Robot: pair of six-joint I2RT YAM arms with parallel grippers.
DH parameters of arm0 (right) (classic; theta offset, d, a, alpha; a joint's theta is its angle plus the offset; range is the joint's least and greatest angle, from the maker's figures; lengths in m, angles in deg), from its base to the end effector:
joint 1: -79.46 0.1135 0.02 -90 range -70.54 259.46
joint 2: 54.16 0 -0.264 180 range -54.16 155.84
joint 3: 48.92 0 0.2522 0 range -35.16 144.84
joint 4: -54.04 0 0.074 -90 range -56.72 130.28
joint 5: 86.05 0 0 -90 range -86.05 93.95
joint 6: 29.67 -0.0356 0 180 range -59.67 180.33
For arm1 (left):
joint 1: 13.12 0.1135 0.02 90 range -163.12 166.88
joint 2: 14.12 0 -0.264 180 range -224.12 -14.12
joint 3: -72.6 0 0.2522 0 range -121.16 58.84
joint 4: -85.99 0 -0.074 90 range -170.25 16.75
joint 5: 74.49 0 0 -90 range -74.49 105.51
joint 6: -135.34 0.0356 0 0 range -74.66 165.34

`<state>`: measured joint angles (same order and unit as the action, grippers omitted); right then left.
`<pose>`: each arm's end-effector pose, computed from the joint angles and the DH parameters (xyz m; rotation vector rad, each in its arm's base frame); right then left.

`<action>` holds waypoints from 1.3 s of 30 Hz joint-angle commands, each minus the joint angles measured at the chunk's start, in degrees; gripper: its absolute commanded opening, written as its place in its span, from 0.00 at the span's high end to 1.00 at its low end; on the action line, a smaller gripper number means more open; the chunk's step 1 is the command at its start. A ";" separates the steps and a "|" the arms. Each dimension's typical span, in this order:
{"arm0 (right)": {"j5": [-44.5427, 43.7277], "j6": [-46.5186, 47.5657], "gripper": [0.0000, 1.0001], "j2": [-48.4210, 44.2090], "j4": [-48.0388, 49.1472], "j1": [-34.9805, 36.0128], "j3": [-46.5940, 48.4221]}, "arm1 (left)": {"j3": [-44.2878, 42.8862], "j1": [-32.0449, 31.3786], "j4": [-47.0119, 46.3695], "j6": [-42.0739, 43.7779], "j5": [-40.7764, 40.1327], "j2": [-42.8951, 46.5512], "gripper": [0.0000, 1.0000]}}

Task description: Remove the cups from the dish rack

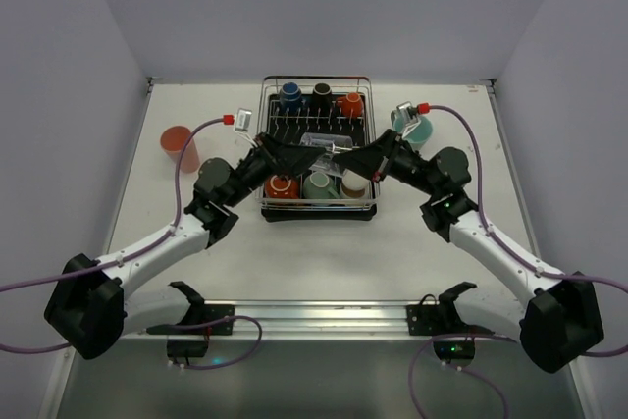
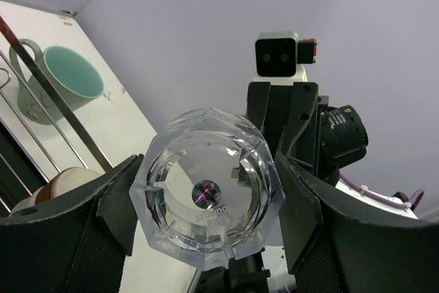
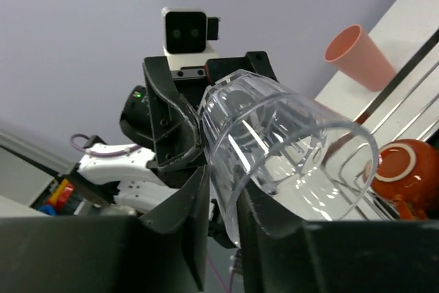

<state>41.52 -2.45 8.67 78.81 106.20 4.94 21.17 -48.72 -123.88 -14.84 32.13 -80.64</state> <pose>0.2107 0.1305 0.3369 -0.1710 1.5753 1.6945 0.2078 -0.1613 0.3176 -0.0410 1.5122 -1.5769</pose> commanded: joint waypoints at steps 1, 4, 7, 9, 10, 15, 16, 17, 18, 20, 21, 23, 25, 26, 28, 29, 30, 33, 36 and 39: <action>1.37 -2.87 0.80 1.94 7.35 0.50 3.49 | -0.04 -0.18 -6.90 -1.78 0.96 1.22 0.60; 1.47 -4.54 1.00 2.13 8.33 0.59 3.67 | -0.47 -0.18 -5.85 -0.82 1.39 1.92 0.33; -1.94 1.06 1.00 -0.85 -3.84 -0.28 5.94 | -3.79 -0.18 3.96 4.70 -0.17 5.51 0.04; -6.42 11.16 1.00 -4.63 -23.27 -0.99 11.45 | -8.01 -0.18 18.37 12.87 -2.46 9.54 0.00; -9.06 15.11 1.00 -5.34 -30.37 -1.43 14.11 | -9.16 -0.18 22.94 15.68 -3.34 10.70 0.00; -26.46 33.15 1.00 -3.34 -63.32 -9.76 29.04 | -12.60 -0.09 50.64 31.51 -6.87 17.03 0.00; -29.18 35.08 1.00 -2.72 -66.44 -11.26 30.90 | -12.52 -0.18 53.89 33.62 -7.65 17.65 0.00; -36.26 38.23 1.00 -1.84 -69.17 -13.54 32.40 | -12.43 -0.18 59.49 36.86 -8.18 18.18 0.00; -40.77 39.74 1.00 0.34 -74.42 -14.17 35.72 | -11.91 -0.18 61.72 38.20 -8.97 19.14 0.00; -48.95 42.90 1.00 2.99 -78.58 -16.62 38.55 | -11.03 -0.18 66.46 41.36 -11.25 20.11 0.00; -51.77 43.53 1.00 4.57 -81.47 -17.85 40.83 | -10.67 -0.09 67.36 41.98 -12.13 20.90 0.00; -52.94 44.76 1.00 9.14 -83.08 -21.79 42.43 | -9.27 -0.18 68.16 43.65 -14.15 21.69 0.00; -51.02 45.20 1.00 14.48 -83.61 -24.53 44.45 | -8.04 -0.18 68.07 44.36 -16.26 22.57 0.00; -50.83 45.29 1.00 16.60 -84.31 -26.37 45.41 | -7.68 -0.09 67.81 44.97 -16.27 22.66 0.00; -48.83 45.91 1.00 20.91 -84.84 -28.65 48.49 | -6.54 -0.18 67.46 45.50 -18.01 23.10 0.00; -47.59 46.17 1.00 25.98 -85.54 -29.72 49.89 | -6.02 -0.18 66.59 45.85 -18.12 23.63 0.00; -47.06 46.26 1.00 28.73 -86.07 -29.99 53.12 | -4.88 -0.09 66.05 46.03 -18.12 23.80 0.00; -45.56 47.05 1.00 38.49 -87.39 -30.34 59.02 | -3.90 -0.09 65.00 46.56 -17.41 24.33 0.00; -44.25 47.84 1.00 46.23 -87.74 -30.43 62.99 | -3.55 -0.18 64.91 46.82 -17.06 24.51 0.00; -41.70 47.84 1.00 51.49 -87.65 -30.61 64.75 | -3.46 -0.09 64.73 46.82 -16.89 24.25 0.00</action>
<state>-3.55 43.12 58.00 -6.46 75.58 65.52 17.50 -48.83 -58.75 30.01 14.98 -56.84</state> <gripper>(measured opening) 0.068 0.997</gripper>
